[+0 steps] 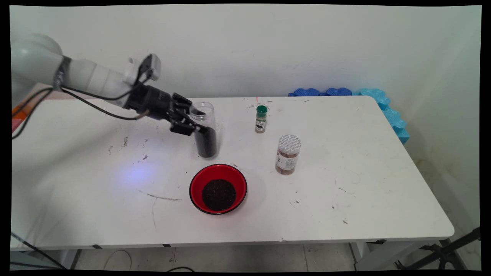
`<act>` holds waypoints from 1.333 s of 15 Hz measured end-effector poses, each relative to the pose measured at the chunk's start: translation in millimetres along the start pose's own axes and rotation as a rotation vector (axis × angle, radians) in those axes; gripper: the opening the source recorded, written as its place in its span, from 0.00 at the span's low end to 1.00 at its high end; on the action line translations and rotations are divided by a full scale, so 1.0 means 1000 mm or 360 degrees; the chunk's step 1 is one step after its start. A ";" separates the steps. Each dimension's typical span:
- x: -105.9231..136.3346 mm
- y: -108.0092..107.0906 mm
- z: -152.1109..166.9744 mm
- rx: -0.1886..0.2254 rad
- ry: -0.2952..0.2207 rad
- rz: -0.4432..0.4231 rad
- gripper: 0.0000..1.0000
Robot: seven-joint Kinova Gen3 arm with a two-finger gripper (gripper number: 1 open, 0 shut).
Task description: Pour the black seasoning powder in the red bowl
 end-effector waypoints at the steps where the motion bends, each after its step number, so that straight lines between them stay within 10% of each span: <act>1: 0.002 -0.001 -0.011 0.0004 -0.0008 0.0015 0.00; 11: 0.001 0.020 -0.111 -0.0083 -0.0124 0.0087 0.00; 20: 0.015 0.073 -0.154 -0.0341 -0.0191 0.0036 0.00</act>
